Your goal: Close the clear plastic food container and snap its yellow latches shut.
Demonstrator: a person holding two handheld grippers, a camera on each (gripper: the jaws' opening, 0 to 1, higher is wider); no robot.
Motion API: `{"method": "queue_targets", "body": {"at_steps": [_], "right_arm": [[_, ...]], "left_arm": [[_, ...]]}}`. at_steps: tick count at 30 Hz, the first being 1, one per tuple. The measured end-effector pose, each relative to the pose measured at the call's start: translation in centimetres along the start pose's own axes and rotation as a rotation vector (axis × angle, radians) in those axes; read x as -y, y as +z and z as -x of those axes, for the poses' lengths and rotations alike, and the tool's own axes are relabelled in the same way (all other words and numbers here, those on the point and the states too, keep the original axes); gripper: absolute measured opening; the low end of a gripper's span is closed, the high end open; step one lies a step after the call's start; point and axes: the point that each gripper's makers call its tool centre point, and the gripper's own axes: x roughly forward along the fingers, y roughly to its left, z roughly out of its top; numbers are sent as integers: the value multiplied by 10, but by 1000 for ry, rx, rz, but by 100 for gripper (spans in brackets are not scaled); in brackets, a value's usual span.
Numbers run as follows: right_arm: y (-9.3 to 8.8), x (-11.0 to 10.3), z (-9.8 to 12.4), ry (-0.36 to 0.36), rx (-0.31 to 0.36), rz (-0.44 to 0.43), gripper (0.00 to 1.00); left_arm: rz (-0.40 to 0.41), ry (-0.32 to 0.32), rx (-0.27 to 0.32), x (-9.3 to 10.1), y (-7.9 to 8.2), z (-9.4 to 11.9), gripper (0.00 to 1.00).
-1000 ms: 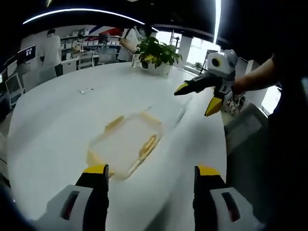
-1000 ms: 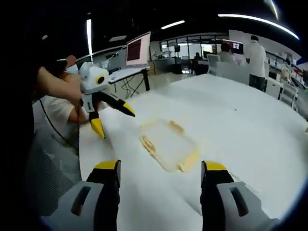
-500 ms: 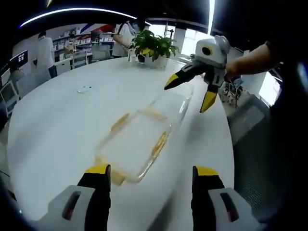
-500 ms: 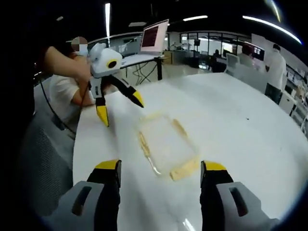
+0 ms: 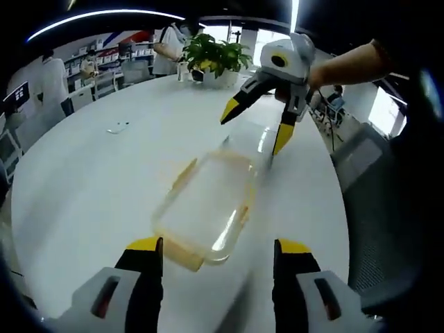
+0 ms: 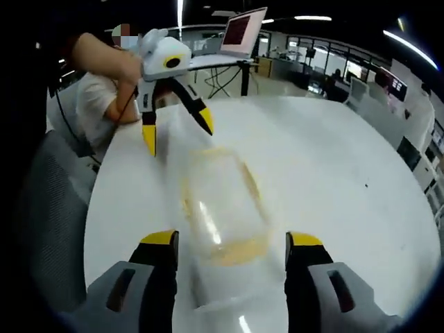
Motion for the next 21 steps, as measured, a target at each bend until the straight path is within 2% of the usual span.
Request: {"method": "queue_targets", "body": {"at_steps": [5,10,13,15,21], "right_arm": [[-7,4,-4,40,-57,41,59],[-25,3,-11,96,-171,124,58],[-25,6,-16,104,-177,118,54],[-25,5,-18,113,-178,111,53],[-34,5,-24,135,-229,156,53]], "left_arm": [[-43,-13,-31,-5,-3,-2,60],[-114,-35,-122,-17,-17,-7,59],[-131,-51,-140,-21,-18,-11,58],[-170,-58,-167,-24,-20,-12,58],[-244,-77,-214,-31,-16,-14,53]]}}
